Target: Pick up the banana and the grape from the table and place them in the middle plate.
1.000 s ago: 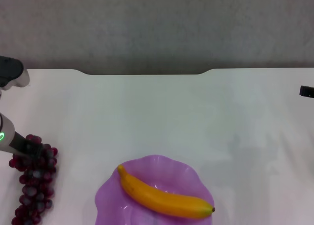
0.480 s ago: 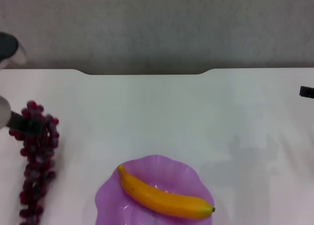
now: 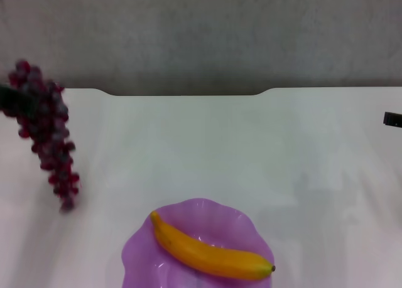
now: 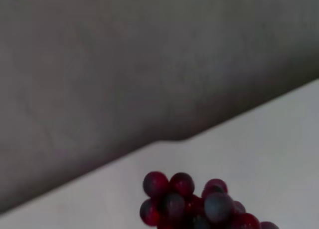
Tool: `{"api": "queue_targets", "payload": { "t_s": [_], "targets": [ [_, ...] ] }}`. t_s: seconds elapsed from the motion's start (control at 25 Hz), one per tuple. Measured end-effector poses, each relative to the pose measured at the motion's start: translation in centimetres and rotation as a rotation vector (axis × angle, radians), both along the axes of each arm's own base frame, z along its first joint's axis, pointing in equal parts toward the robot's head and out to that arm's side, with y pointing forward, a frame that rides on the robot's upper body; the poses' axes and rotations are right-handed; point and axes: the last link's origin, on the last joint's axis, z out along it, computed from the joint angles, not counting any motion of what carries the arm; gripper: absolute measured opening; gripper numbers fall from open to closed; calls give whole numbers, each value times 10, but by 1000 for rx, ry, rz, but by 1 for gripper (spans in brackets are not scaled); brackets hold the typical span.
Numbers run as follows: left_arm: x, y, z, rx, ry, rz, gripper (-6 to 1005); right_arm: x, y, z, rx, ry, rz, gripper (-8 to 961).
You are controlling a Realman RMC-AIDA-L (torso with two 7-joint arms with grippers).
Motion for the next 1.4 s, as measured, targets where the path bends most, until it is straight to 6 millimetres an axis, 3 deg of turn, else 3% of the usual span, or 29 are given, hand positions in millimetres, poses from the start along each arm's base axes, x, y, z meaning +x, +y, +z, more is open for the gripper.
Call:
{"api": "queue_targets", "payload": {
  "t_s": [0.12, 0.24, 0.4, 0.8, 1.12, 1.4],
  "targets": [
    [21, -8, 12, 21, 12, -71, 176, 1, 0, 0, -1, 0, -2, 877],
    [42, -15, 11, 3, 26, -136, 174, 2, 0, -1, -3, 1, -6, 877],
    [68, -20, -10, -87, 56, -213, 173, 6, -1, -3, -9, 0, -17, 877],
    [110, -38, -57, -308, 45, -374, 168, 8, -1, -2, -11, -6, -19, 877],
    [127, -57, -79, -470, 6, -460, 165, 12, -3, -3, -13, -6, -30, 877],
    [129, -64, -82, -527, -9, -479, 161, 12, -3, -3, -16, -7, -30, 877]
  ]
}}
